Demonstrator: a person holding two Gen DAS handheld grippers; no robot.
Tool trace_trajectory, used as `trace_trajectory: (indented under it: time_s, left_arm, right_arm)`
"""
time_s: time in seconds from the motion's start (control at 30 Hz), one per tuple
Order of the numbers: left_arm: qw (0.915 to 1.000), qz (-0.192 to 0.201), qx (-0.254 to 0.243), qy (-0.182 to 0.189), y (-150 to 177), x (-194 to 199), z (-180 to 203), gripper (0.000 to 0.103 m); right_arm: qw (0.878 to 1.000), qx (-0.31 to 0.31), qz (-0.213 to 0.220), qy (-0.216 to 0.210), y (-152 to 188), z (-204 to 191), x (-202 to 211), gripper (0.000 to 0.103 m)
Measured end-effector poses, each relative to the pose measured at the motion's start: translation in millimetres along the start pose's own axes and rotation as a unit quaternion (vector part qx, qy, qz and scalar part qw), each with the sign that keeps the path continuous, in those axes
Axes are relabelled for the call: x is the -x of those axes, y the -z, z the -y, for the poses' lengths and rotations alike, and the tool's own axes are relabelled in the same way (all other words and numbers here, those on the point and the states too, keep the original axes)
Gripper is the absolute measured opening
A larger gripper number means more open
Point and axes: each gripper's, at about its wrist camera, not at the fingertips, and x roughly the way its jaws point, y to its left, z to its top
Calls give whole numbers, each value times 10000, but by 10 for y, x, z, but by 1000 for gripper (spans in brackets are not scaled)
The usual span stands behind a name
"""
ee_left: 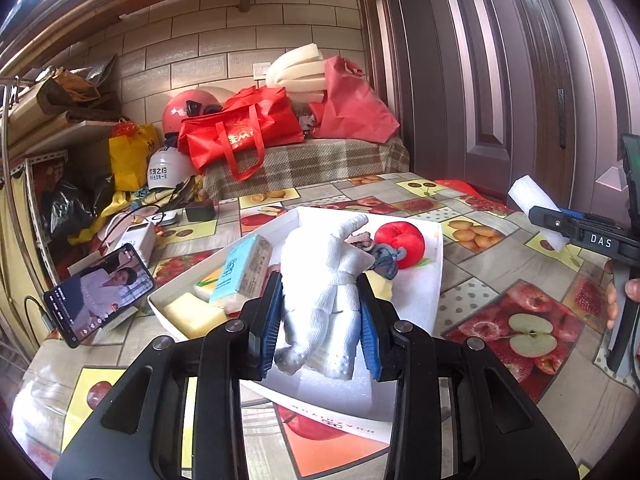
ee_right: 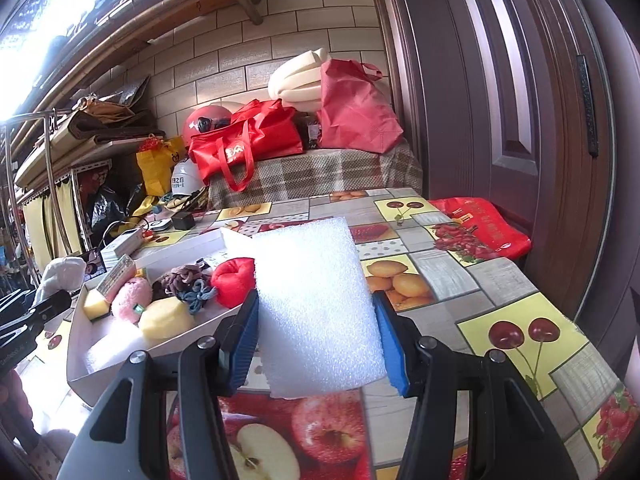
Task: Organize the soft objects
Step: 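Carry the white cloth doll and foam sheet over the white tray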
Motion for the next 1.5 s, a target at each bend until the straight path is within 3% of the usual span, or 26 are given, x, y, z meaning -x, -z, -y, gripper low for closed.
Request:
trace_trajectory:
  time_s: [0.43,0.67,1.07,1.5]
  left_arm:
    - [9987,-233,215,-411,-31,-330,-491,34]
    - [9981,-257,72,-559,-102,-595,-543,34]
    - [9984,-567,49,-34,-194,-899,-533,34]
    - [9974,-681,115,225,-225,-1005,-540,34]
  right_arm:
    - [9974,529,-175,-463,58,-622,-202,55]
    - [9925,939,-252,-736,53,-1026,-416,55]
    - [9899,708,-838,-899,-49,-1218,-1004,55]
    - [9916,773,-755,-708,-151,-1328,-1267,55]
